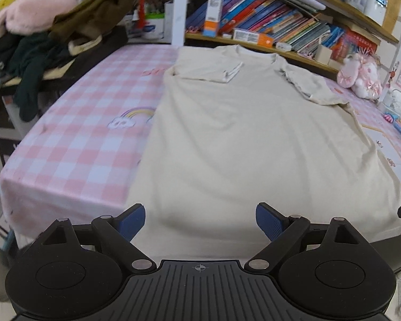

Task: Fold clothes
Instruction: 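Move both open grippers to the shirt hem, then grasp the hem with both grippers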

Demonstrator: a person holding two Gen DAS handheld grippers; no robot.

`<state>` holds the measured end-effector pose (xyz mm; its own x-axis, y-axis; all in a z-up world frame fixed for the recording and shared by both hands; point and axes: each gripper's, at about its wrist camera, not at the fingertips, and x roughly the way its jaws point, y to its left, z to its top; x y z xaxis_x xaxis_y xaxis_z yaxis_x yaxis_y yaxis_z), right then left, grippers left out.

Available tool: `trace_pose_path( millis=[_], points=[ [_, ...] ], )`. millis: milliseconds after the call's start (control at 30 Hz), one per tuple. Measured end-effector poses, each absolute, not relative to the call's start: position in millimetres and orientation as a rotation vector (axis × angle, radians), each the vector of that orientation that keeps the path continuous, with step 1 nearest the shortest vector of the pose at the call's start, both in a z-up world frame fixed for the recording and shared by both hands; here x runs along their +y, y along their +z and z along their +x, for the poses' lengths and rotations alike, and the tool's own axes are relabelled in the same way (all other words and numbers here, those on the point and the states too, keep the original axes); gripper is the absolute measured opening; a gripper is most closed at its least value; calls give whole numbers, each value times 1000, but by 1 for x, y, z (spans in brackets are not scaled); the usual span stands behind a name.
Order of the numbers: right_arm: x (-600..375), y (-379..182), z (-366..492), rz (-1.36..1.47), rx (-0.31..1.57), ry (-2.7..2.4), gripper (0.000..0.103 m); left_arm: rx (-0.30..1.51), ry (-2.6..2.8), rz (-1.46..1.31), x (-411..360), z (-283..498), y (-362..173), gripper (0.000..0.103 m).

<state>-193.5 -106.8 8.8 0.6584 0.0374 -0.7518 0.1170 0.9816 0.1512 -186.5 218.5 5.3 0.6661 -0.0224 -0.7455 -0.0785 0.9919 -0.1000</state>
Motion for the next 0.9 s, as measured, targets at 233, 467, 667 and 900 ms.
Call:
trace_pose_path(
  millis=[233, 467, 667, 900],
  points=[
    [-112, 2, -205, 237, 869, -65, 66, 824, 68, -182, 263, -202, -3, 79],
    [-146, -8, -214, 245, 898, -72, 42, 908, 10, -176, 288, -187, -28, 48],
    [-174, -11, -212, 201, 941, -61, 42, 934, -51, -194, 296, -178, -43, 48],
    [-196, -17, -184, 149, 1000, 49, 43, 948, -142, -220, 296, -166, -48, 49]
  ],
)
